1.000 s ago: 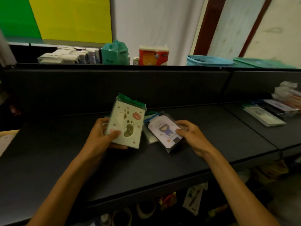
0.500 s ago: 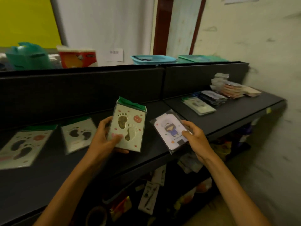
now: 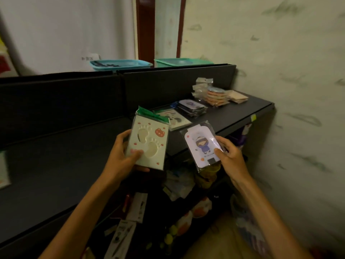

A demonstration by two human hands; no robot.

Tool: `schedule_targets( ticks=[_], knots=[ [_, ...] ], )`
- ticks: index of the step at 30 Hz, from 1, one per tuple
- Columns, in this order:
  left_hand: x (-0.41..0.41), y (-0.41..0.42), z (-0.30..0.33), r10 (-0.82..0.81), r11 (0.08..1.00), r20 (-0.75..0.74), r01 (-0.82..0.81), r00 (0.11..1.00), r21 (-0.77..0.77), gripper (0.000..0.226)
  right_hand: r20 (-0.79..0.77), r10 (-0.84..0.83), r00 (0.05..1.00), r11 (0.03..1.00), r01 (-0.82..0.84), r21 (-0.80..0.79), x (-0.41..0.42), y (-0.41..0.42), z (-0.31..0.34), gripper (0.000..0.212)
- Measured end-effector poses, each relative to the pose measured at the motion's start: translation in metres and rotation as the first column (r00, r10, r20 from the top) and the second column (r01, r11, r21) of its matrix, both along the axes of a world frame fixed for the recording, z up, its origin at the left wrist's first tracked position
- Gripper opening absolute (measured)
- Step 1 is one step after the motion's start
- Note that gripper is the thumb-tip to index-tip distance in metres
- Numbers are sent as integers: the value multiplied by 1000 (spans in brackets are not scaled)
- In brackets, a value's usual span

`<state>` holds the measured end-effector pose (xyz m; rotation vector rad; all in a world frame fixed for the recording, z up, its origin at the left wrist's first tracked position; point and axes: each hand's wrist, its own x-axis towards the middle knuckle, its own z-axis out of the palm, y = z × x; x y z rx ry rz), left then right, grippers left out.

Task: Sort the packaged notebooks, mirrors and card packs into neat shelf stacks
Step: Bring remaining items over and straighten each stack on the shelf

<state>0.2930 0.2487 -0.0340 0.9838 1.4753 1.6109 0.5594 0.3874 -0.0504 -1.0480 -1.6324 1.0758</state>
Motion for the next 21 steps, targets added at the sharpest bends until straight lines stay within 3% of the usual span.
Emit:
schedule_targets(
  ticks=[11, 21],
  knots=[
    [36, 117, -11, -9, 1000, -18, 8, 1000, -16, 64, 13, -59, 998, 998, 59, 14, 36, 101, -5, 33],
    [24, 219, 5, 108, 993, -77, -103, 991, 62, 59, 38, 34, 999, 999, -34, 6, 2, 226, 17, 34]
  ],
)
